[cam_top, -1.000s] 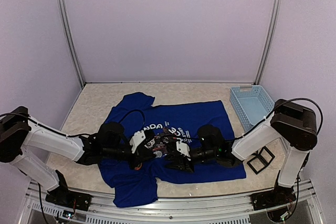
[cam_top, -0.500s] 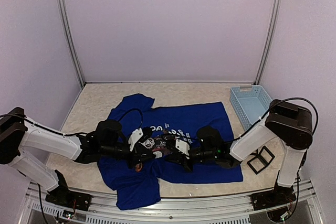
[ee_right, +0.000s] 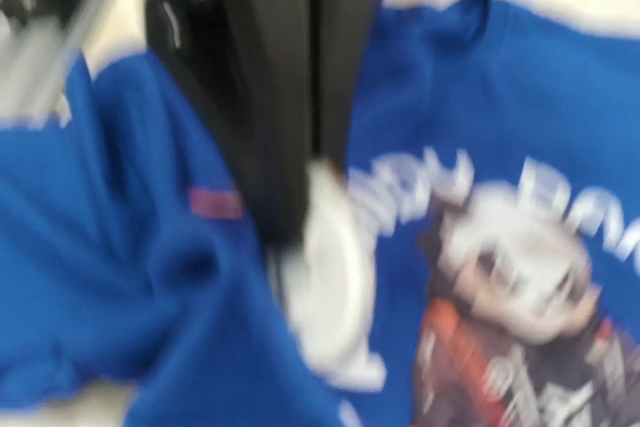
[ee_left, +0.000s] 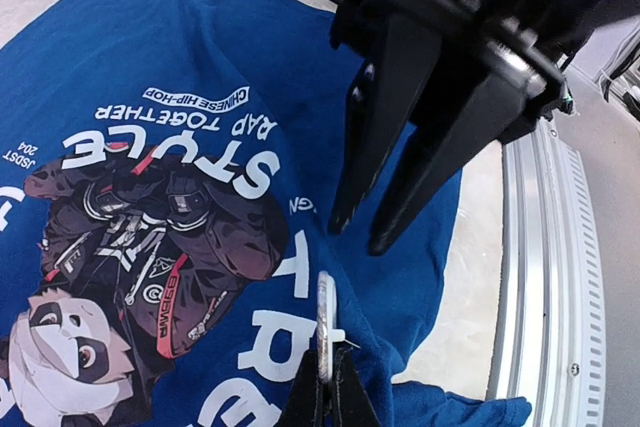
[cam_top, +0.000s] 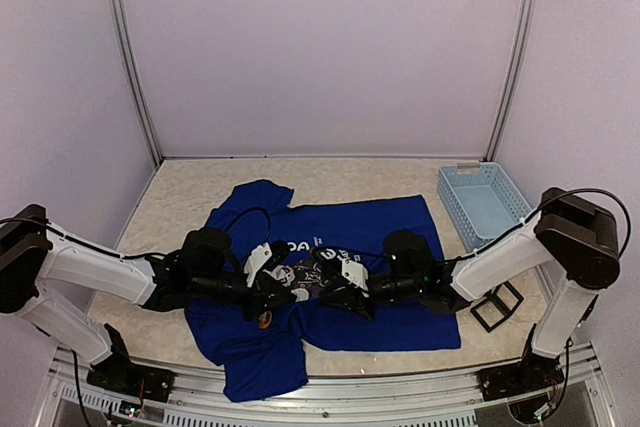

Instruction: Pin the brooch onto the clothing

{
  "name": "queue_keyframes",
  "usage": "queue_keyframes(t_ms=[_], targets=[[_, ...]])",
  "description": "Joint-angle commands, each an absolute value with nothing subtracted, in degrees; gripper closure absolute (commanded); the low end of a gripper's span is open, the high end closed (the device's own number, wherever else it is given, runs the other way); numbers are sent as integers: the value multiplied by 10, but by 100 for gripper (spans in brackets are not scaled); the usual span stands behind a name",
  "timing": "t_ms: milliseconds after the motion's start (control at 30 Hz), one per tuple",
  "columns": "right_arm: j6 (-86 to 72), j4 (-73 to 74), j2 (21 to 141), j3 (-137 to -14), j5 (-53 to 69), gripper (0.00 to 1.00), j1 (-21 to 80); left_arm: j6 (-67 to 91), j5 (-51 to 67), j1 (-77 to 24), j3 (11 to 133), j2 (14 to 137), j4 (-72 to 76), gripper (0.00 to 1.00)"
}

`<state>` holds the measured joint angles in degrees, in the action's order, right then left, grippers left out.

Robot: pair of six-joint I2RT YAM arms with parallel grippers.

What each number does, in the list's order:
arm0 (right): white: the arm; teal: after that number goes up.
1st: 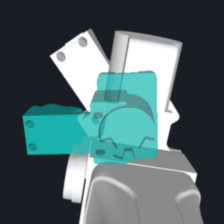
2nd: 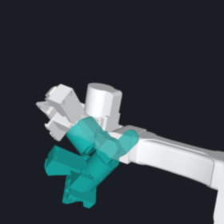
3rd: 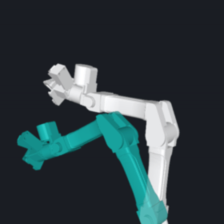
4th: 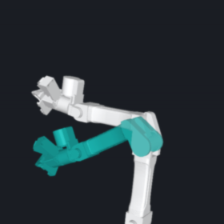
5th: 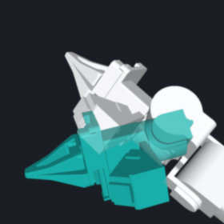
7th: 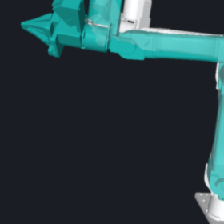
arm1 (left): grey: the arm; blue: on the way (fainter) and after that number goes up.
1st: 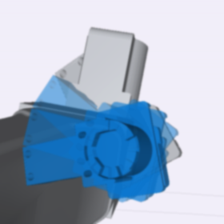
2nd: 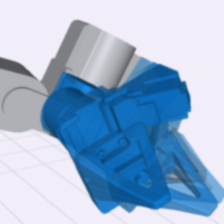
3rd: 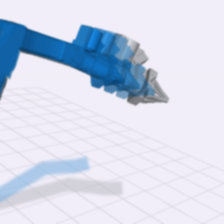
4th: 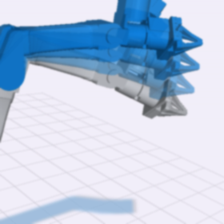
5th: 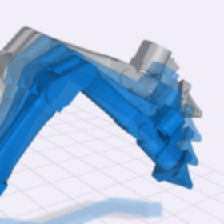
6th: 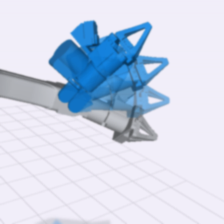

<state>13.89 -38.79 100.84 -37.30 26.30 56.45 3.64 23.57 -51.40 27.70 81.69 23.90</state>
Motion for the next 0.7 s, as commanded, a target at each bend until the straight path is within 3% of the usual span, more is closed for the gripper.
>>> queue_keyframes(t_ms=[0, 100, 267, 333, 367, 467, 567, 667], targets=[[144, -415, 967, -359, 290, 79, 560, 41, 238, -512, 297, 810, 236, 100], [152, -416, 1001, -383, 272, 65, 561, 40, 235, -512, 295, 810, 239, 100], [170, -386, 1044, -406, 282, 61, 561, 44, 239, -510, 294, 806, 238, 100], [165, -391, 1049, -404, 268, 69, 560, 45, 245, -510, 296, 804, 241, 100], [157, -391, 1054, -405, 259, 79, 559, 46, 252, -511, 296, 804, 245, 100], [139, -388, 1067, -411, 250, 94, 556, 48, 266, -511, 305, 813, 245, 100], [125, -377, 1078, -420, 243, 100, 555, 45, 269, -510, 316, 822, 230, 100], [113, -366, 1087, -428, 237, 100, 553, 51, 276, -511, 320, 822, 233, 100]])
